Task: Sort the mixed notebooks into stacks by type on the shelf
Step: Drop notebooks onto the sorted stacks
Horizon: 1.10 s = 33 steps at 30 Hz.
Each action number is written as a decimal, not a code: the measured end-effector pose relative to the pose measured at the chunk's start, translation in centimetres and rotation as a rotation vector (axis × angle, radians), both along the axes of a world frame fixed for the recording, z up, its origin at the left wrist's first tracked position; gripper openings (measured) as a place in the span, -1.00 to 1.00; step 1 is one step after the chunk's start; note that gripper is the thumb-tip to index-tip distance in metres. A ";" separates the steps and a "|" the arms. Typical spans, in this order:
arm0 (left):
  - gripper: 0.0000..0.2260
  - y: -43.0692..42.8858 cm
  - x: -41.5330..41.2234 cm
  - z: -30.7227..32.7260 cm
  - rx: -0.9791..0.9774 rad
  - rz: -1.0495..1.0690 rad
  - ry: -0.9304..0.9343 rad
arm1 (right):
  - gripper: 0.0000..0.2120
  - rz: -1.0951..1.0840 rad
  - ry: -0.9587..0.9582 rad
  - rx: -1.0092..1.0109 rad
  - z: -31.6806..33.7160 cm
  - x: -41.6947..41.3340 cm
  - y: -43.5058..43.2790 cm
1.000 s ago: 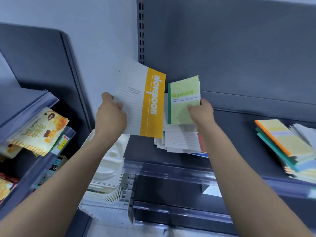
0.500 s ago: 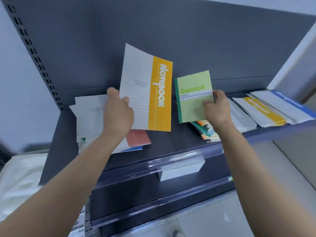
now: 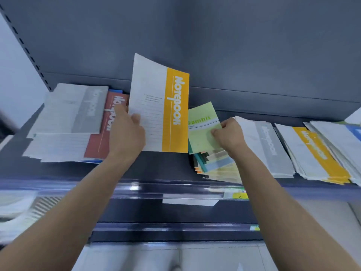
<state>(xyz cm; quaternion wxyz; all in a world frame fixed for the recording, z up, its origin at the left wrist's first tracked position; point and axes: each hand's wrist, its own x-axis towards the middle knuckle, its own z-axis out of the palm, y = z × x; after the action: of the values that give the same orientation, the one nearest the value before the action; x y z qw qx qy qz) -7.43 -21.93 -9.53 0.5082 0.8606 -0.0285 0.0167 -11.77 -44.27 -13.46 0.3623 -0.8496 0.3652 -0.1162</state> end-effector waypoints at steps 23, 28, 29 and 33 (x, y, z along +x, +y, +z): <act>-0.91 -18.7 -5.3 1.9 -0.006 -0.474 -0.042 | -0.83 -0.106 -0.316 -1.067 7.8 -13.3 -12.0; -0.89 -26.2 -7.9 0.8 0.077 -0.539 -0.025 | -0.83 -0.158 -0.303 -1.063 8.0 -17.2 -17.9; -0.86 -27.8 -8.4 0.3 0.095 -0.540 -0.004 | -0.83 -0.152 -0.307 -1.051 8.0 -17.8 -19.2; -0.80 -33.5 -10.7 -1.5 0.124 -0.523 0.160 | -0.80 -0.119 -0.321 -1.019 8.1 -20.0 -24.3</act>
<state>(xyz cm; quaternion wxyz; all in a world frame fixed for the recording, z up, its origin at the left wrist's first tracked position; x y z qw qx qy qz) -18.18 -55.41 -11.07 0.4421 0.8521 -0.2104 -0.1848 -31.76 -68.56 -5.40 -0.0521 -0.8672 0.2501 -0.4275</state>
